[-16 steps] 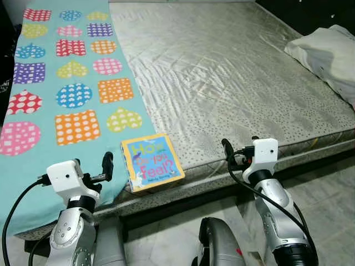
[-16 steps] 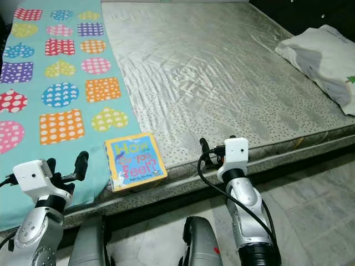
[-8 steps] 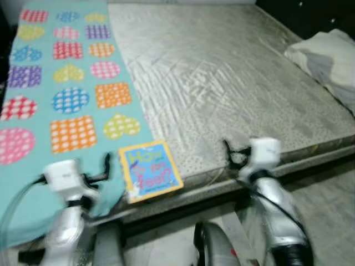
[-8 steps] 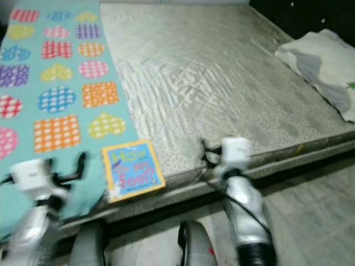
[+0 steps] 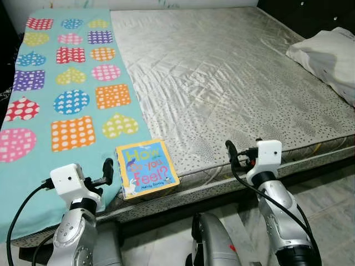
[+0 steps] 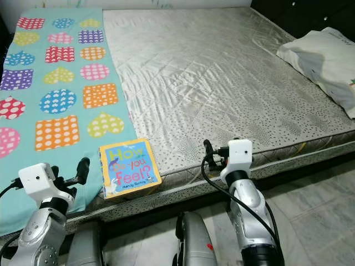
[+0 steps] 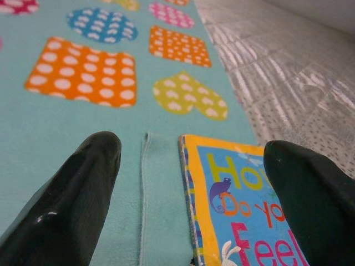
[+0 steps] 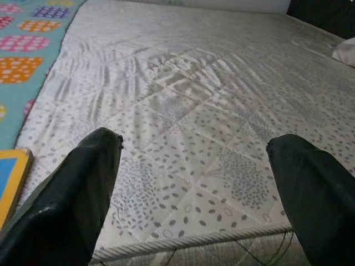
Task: Clean up the room
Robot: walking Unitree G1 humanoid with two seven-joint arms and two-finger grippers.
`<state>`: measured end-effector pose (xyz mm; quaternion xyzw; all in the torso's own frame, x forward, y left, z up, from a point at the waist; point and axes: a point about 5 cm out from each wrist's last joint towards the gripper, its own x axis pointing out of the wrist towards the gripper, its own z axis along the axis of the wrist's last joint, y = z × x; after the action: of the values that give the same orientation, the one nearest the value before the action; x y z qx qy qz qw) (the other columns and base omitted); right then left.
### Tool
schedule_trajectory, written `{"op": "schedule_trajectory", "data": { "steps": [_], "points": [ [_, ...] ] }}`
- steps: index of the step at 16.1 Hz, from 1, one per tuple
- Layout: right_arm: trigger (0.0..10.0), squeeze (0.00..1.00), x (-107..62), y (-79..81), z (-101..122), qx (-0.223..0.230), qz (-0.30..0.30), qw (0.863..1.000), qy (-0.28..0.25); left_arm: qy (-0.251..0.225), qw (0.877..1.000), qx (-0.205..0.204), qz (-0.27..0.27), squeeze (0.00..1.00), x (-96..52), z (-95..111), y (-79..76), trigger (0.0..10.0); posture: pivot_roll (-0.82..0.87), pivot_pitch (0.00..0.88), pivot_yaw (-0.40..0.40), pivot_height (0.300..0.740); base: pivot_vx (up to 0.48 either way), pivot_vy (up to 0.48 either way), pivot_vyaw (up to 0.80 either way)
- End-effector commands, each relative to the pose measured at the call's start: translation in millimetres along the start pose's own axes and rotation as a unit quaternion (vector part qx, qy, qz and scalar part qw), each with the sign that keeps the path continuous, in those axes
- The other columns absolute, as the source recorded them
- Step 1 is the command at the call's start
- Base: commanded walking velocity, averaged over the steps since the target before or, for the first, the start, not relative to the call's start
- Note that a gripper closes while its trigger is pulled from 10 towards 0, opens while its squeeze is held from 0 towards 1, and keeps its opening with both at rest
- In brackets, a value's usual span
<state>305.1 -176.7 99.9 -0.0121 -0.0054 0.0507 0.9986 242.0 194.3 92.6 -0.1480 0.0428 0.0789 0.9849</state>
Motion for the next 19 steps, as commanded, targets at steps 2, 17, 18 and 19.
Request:
{"op": "schedule_trajectory", "data": {
  "steps": [2,17,18,19],
  "points": [
    [10.0,0.00,-3.9,-3.5,2.2,-0.003,-0.001,1.000,-0.004,0.027,1.000,-0.002,0.009,0.00,6.9,-4.7,5.2,10.0,-0.05,0.161,-0.093,0.540,0.000,0.000,0.00],
    [10.0,0.00,-23.2,-27.7,14.7,-0.046,0.002,0.999,0.006,0.155,0.983,-0.067,-0.078,0.00,47.6,-44.3,-28.0,10.0,-0.15,0.203,-0.123,0.540,0.000,0.000,0.00],
    [10.0,0.00,-23.9,-28.3,16.4,-0.050,0.005,0.999,0.005,0.160,0.982,-0.069,-0.077,0.00,48.2,-46.1,-29.1,10.0,-0.16,0.198,-0.123,0.540,0.000,0.000,0.00],
    [10.0,0.00,-24.5,-29.8,16.9,-0.051,0.003,0.999,0.006,0.164,0.981,-0.070,-0.078,0.00,48.0,-47.7,-30.5,10.0,-0.16,0.198,-0.123,0.540,0.000,0.000,0.00]
  ]
}}
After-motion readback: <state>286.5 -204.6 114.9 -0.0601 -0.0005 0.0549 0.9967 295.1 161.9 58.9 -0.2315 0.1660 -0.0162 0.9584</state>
